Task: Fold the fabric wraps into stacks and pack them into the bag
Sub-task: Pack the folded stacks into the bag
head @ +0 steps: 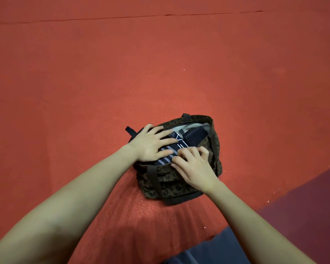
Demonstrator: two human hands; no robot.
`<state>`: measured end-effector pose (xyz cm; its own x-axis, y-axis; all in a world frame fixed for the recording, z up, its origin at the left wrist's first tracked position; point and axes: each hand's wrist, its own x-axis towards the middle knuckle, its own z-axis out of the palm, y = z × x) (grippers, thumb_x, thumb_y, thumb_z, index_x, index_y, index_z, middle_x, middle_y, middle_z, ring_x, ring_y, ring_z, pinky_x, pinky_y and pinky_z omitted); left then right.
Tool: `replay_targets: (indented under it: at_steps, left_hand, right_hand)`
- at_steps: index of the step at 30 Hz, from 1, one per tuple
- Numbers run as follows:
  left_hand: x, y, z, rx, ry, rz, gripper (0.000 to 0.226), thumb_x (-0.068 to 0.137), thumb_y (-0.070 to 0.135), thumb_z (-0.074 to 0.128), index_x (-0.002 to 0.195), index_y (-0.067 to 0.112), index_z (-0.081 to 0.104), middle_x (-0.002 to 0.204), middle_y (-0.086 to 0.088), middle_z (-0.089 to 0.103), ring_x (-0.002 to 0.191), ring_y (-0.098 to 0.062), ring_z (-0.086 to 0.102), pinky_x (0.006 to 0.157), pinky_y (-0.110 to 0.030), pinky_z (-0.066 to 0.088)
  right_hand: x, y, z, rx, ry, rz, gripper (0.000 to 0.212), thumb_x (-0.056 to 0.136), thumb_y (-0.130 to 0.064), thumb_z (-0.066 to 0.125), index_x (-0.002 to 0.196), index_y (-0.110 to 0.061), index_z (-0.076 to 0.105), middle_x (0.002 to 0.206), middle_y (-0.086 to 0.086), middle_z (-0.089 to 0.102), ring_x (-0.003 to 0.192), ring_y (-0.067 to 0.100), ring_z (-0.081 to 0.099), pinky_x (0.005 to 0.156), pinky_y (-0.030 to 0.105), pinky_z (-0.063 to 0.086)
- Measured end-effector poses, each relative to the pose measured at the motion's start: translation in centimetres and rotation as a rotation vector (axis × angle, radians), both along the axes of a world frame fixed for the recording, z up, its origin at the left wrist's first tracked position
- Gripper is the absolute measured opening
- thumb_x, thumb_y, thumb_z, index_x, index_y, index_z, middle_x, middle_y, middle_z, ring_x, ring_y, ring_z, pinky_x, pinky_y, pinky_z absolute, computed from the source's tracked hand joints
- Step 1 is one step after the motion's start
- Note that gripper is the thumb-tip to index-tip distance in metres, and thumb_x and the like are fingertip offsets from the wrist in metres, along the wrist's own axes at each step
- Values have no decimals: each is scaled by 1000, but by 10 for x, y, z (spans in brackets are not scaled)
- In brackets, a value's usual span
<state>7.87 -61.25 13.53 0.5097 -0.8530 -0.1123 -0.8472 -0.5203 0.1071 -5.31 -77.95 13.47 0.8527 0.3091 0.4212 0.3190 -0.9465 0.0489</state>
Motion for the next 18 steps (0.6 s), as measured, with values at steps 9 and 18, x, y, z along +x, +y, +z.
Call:
replay_targets:
  at_steps: [9, 18]
  left_hand:
    - [16, -3, 2, 122, 196, -115, 64, 88, 72, 25, 134, 35, 48, 134, 11, 49, 142, -20, 21, 111, -42, 3]
    - [6, 24, -2, -6, 241, -64, 71, 88, 60, 0, 132, 35, 51, 137, 18, 46, 143, -13, 19, 111, -39, -1]
  right_hand:
    - [1, 3, 3, 7, 76, 100, 26, 96, -33, 41, 87, -21, 63, 91, -5, 57, 89, 17, 48, 83, 38, 25]
    - [14, 8, 9, 227, 519, -209, 65, 93, -49, 4, 141, -26, 43, 145, -10, 43, 135, 9, 34, 104, 37, 5]
